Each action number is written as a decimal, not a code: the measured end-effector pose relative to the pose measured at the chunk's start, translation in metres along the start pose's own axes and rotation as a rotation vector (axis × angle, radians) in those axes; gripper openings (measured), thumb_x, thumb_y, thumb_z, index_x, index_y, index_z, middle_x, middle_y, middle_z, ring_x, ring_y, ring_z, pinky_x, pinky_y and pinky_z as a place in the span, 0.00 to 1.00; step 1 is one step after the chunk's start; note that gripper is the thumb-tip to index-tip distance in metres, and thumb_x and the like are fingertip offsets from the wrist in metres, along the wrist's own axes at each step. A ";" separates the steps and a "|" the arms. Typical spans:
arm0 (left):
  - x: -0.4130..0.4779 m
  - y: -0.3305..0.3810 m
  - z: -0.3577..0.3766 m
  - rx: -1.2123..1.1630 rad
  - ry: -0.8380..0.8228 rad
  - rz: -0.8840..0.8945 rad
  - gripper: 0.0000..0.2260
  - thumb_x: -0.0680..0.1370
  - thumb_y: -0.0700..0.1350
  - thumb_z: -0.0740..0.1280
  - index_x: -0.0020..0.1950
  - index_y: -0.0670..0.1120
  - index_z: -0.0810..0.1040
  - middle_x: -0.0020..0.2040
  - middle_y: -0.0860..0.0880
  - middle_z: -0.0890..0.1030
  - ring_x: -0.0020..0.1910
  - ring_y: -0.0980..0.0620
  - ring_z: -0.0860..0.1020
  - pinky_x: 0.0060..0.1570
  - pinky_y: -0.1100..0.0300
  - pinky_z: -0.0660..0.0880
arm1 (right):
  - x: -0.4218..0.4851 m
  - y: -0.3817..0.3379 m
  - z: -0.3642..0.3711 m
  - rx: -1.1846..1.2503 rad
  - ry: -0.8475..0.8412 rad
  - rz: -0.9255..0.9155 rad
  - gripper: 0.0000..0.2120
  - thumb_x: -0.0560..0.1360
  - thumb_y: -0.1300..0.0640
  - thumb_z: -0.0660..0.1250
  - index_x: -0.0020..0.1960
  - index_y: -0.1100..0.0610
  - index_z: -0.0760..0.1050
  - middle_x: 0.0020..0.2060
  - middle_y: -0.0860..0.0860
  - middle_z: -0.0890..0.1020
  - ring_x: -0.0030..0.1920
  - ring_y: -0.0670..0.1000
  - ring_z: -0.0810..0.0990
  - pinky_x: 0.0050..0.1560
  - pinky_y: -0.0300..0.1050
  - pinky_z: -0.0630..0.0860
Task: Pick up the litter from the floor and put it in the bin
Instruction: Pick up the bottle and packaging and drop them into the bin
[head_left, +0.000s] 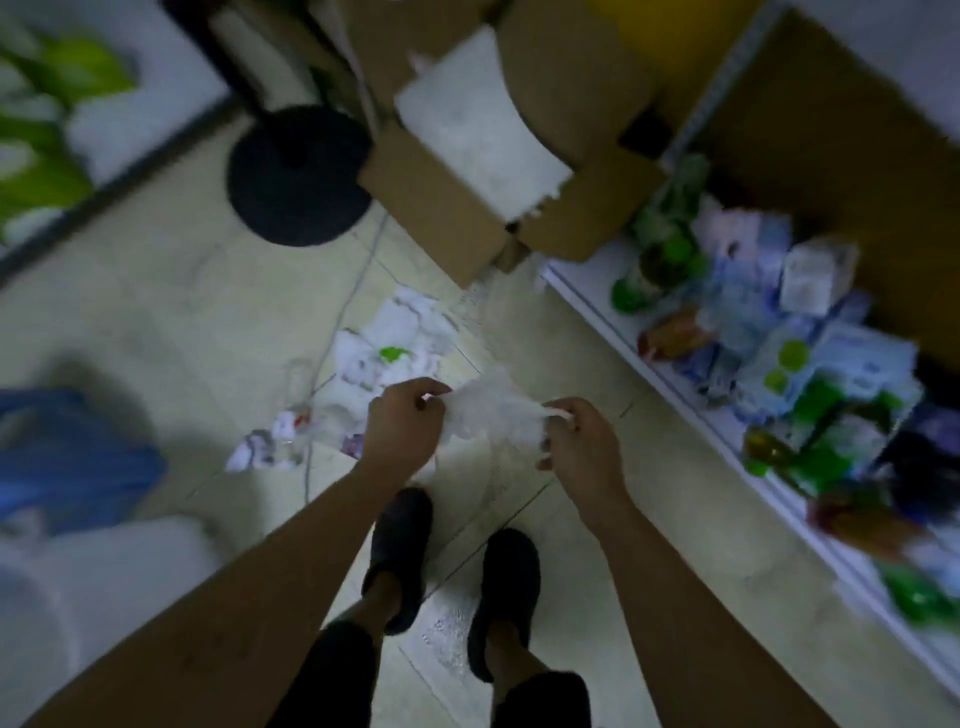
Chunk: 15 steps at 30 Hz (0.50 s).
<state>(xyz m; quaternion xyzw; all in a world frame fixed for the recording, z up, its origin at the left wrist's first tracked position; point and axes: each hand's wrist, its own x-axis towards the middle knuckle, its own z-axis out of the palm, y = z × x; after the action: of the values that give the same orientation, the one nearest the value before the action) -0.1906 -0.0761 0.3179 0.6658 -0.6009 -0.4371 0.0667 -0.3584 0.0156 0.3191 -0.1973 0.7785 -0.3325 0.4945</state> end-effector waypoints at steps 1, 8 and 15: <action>-0.011 0.007 -0.026 -0.050 0.037 -0.040 0.12 0.75 0.39 0.60 0.49 0.48 0.81 0.36 0.47 0.83 0.34 0.51 0.81 0.32 0.64 0.75 | -0.012 -0.029 0.008 0.003 -0.062 -0.023 0.06 0.76 0.57 0.62 0.44 0.50 0.78 0.41 0.54 0.82 0.36 0.50 0.80 0.36 0.47 0.81; -0.101 -0.006 -0.195 -0.205 0.305 -0.275 0.10 0.77 0.47 0.62 0.49 0.44 0.80 0.41 0.45 0.83 0.41 0.47 0.78 0.38 0.60 0.68 | -0.103 -0.154 0.099 -0.205 -0.319 -0.277 0.13 0.75 0.70 0.59 0.50 0.59 0.79 0.49 0.58 0.82 0.44 0.58 0.83 0.47 0.58 0.81; -0.198 -0.128 -0.302 -0.367 0.586 -0.515 0.04 0.73 0.42 0.67 0.42 0.43 0.80 0.38 0.43 0.82 0.38 0.46 0.78 0.33 0.60 0.69 | -0.198 -0.177 0.252 -0.331 -0.561 -0.323 0.12 0.74 0.65 0.63 0.44 0.48 0.71 0.41 0.55 0.83 0.30 0.45 0.83 0.25 0.37 0.74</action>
<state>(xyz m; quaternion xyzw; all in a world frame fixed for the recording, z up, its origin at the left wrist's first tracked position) 0.1253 -0.0035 0.5226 0.8673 -0.2830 -0.3315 0.2404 -0.0491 -0.0641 0.4987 -0.4785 0.6146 -0.2087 0.5914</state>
